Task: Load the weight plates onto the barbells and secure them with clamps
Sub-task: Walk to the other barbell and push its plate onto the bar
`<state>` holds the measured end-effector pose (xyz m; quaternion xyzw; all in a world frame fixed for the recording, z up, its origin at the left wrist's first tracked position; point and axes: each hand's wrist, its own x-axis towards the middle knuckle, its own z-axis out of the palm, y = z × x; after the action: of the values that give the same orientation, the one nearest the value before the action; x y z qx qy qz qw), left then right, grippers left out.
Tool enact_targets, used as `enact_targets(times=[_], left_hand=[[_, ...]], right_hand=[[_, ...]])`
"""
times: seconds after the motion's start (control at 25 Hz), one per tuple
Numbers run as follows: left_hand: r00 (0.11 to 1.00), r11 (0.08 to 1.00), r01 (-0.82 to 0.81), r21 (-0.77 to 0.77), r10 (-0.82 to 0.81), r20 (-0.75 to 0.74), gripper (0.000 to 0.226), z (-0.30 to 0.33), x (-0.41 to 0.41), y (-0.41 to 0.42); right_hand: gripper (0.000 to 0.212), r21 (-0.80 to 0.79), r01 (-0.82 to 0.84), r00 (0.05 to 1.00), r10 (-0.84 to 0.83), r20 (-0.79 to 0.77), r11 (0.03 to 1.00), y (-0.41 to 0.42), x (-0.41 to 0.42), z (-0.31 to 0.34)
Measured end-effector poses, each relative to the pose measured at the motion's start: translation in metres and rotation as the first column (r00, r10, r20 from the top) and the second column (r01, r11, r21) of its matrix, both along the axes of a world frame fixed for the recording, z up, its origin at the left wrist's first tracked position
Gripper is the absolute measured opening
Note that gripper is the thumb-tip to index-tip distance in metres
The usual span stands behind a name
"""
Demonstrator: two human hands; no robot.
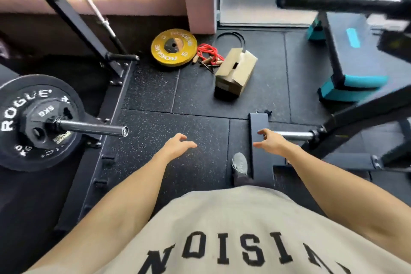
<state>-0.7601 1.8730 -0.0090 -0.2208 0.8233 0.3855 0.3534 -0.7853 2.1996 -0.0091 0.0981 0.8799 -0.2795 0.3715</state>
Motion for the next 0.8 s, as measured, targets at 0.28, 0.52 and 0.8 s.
enact_targets(times=[0.28,0.52,0.8], left_hand=[[0.917,0.917,-0.398,-0.022,0.398,0.027,0.072,0.009,-0.053,-0.027],[0.736,0.736,-0.676,0.037,0.674,0.059,0.071,0.004,-0.051,-0.077],[0.495,0.496,-0.868,0.015,0.864,0.09,0.064,0.004,-0.028,-0.112]], right_hand=[[0.065,0.029,-0.383,0.924,0.383,0.004,0.923,-0.059,-0.169,-0.005],[0.063,0.073,-0.634,0.771,0.636,-0.011,0.77,-0.158,-0.238,-0.018],[0.068,0.055,-0.86,0.508,0.861,-0.006,0.507,-0.271,-0.264,-0.021]])
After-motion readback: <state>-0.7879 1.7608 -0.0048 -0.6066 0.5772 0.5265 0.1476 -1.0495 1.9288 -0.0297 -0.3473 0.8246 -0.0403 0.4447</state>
